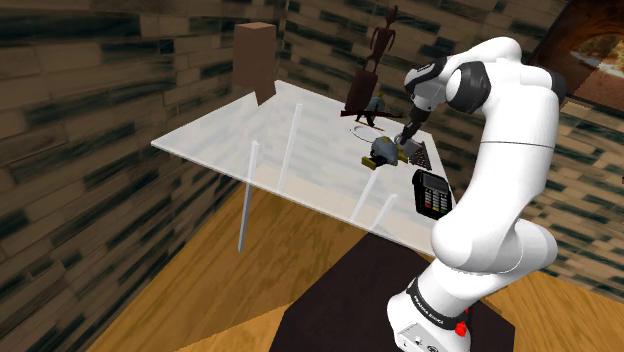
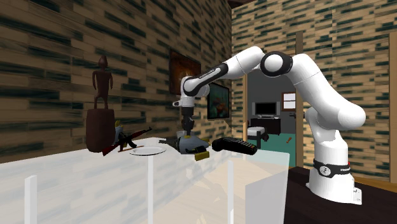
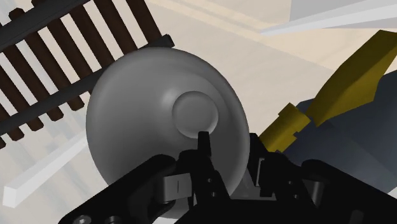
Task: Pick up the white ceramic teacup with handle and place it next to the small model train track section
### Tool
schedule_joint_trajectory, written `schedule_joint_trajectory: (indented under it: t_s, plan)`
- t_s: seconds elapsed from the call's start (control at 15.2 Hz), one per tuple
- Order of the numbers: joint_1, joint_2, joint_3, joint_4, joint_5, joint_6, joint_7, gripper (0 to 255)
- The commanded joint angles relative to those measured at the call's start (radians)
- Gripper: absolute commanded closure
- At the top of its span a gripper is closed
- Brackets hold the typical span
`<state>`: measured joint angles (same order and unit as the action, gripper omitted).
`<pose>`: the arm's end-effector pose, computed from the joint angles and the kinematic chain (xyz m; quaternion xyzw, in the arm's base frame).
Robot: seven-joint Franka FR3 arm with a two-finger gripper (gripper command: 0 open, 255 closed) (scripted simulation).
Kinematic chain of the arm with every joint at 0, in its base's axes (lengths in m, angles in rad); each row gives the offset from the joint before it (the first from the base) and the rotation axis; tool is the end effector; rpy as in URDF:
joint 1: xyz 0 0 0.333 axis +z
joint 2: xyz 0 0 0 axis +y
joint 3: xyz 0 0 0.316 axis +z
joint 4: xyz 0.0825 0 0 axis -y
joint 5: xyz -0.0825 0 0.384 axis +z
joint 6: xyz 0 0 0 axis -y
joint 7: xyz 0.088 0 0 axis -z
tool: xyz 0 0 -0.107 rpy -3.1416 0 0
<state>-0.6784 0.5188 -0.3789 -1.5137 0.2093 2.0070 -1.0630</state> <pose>0.3862 -0.5764 0.3797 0.9998 -0.0176 0.0059 0.0044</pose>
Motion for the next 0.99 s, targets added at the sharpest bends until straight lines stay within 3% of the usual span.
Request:
schedule_joint_trajectory:
  t_s: [0.0,0.33,0.59,0.92]
  plan:
    - [0.000,0.004,0.000,-0.004,0.000,-0.001,0.000,0]
    - [-0.001,0.005,0.000,-0.004,0.000,-0.001,0.000,0]
    - [-0.002,-0.029,-0.009,0.074,-0.016,-0.110,0.012,0]
    - [-0.002,-0.029,-0.009,0.074,-0.016,-0.110,0.012,0]
